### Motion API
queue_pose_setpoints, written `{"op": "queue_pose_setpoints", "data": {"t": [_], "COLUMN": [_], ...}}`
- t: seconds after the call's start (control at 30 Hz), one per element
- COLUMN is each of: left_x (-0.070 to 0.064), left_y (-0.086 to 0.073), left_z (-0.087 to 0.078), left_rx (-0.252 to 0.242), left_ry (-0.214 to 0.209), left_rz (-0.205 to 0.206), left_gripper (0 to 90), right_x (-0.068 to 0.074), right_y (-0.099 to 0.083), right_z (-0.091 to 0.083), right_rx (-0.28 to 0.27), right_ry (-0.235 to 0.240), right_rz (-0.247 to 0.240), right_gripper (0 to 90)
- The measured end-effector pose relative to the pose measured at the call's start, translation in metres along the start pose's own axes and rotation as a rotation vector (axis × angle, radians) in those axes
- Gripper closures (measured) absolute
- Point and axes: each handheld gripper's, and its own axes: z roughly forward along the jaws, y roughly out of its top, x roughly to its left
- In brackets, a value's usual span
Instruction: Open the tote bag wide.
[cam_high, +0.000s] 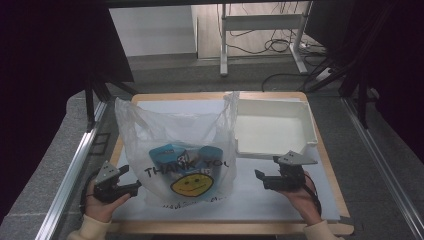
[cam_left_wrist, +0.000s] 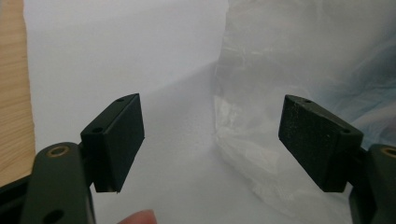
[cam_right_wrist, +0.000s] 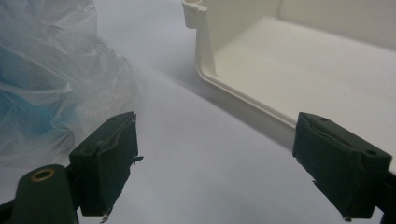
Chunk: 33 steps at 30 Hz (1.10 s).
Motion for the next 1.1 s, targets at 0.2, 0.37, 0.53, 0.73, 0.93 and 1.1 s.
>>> {"op": "queue_pose_setpoints", "data": {"t": [0.2, 0.37, 0.53, 0.73, 0.93, 1.1], "left_x": [-0.002, -0.004, -0.004, -0.003, -0.013, -0.016], "left_y": [-0.001, 0.002, 0.007, 0.035, 0.056, 0.070], "left_z": [-0.004, -0.016, -0.032, -0.073, -0.100, -0.108], "left_rx": [-0.002, -0.028, -0.043, -0.125, -0.178, -0.206], "left_ry": [0.000, -0.001, -0.028, -0.071, -0.081, -0.109], "left_rz": [0.003, 0.011, -0.004, -0.029, -0.022, -0.026], "left_gripper": [22.2, 21.6, 22.0, 23.0, 23.3, 24.8], "right_x": [-0.001, 0.004, 0.014, 0.025, 0.031, 0.036], "right_y": [0.000, 0.006, 0.013, 0.034, 0.055, 0.076], "right_z": [-0.006, -0.011, -0.018, -0.031, -0.041, -0.050], "right_rx": [-0.011, -0.033, -0.050, -0.097, -0.134, -0.162], "right_ry": [0.002, 0.006, 0.024, 0.082, 0.120, 0.139], "right_rz": [0.015, 0.007, -0.005, -0.011, -0.032, -0.041], "right_gripper": [14.7, 15.7, 17.1, 18.5, 18.9, 20.5]}}
